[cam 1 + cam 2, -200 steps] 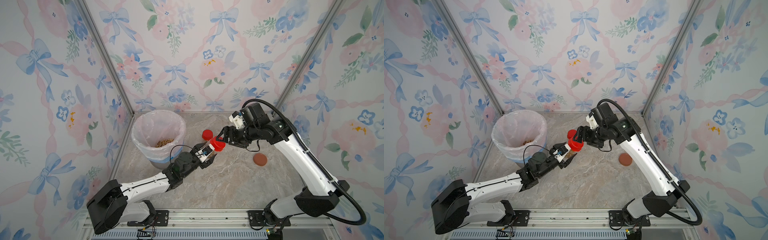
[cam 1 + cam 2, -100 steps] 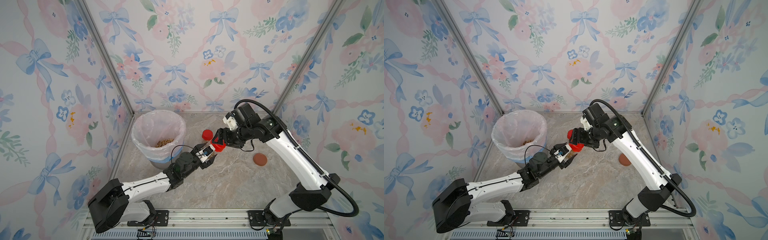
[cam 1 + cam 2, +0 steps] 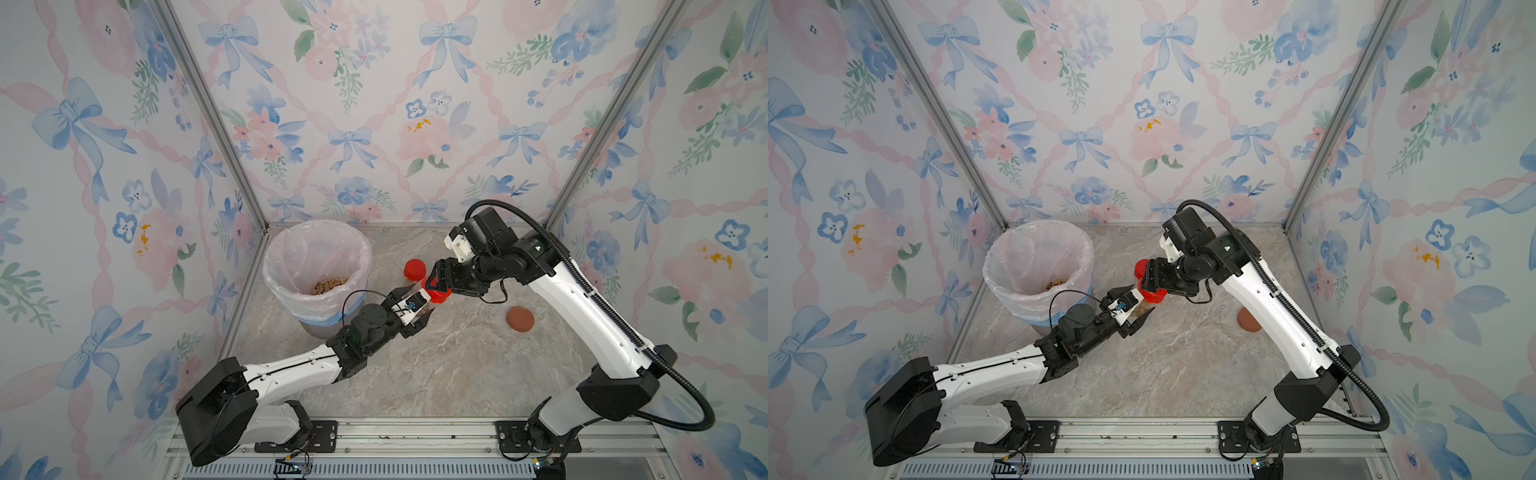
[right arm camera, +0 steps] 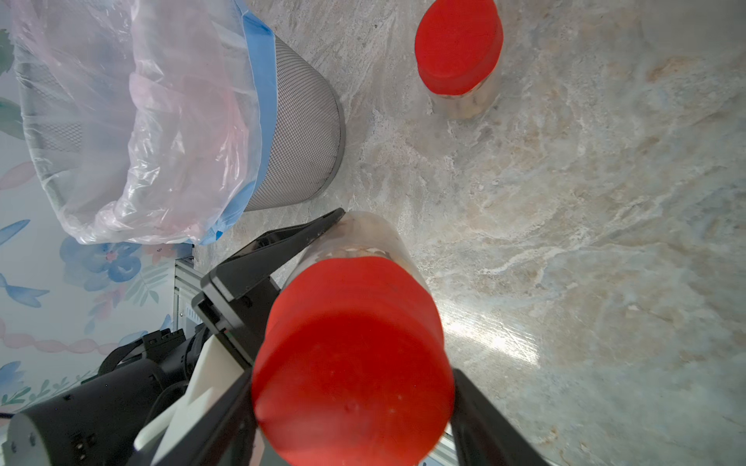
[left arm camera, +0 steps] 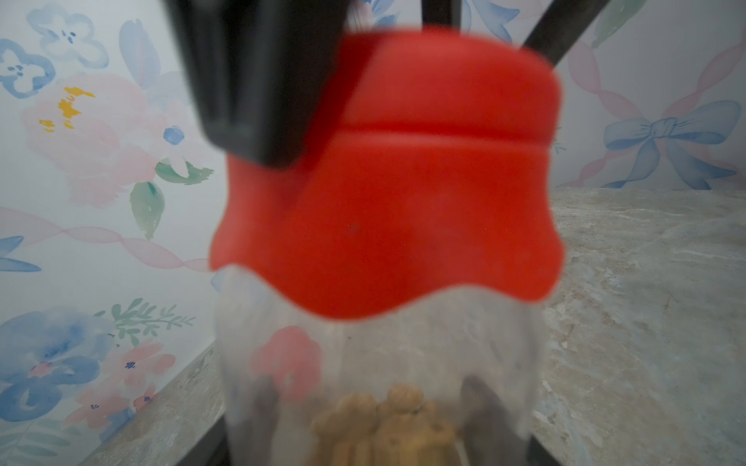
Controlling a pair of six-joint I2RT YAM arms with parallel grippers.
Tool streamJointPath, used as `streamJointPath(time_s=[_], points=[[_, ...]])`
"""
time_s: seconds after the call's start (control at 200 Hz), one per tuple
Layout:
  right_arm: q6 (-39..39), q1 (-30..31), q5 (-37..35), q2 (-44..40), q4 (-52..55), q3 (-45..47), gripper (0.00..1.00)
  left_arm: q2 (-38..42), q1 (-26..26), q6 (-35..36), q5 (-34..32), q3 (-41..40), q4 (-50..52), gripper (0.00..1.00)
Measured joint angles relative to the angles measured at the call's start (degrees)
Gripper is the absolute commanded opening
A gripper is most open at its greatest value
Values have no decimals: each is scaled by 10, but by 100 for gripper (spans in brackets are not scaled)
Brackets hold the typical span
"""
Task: Empty moldy peanuts from jars
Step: Unscrew the lid from the jar.
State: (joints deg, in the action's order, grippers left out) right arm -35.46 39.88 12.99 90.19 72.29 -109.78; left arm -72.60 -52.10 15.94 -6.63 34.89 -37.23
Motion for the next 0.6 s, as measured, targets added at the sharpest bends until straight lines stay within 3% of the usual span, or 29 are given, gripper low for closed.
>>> streamJointPath(time_s=[0.11, 0.24, 0.6], points=[[11, 0, -2, 0, 0, 2, 58, -1, 0, 0, 0, 0, 1, 11], [40, -2, -2, 0, 3, 0, 54, -1, 0, 0, 0, 0, 1, 11], [124, -55, 91, -14, 3, 15, 52, -1, -1, 1, 14, 2, -9, 10]])
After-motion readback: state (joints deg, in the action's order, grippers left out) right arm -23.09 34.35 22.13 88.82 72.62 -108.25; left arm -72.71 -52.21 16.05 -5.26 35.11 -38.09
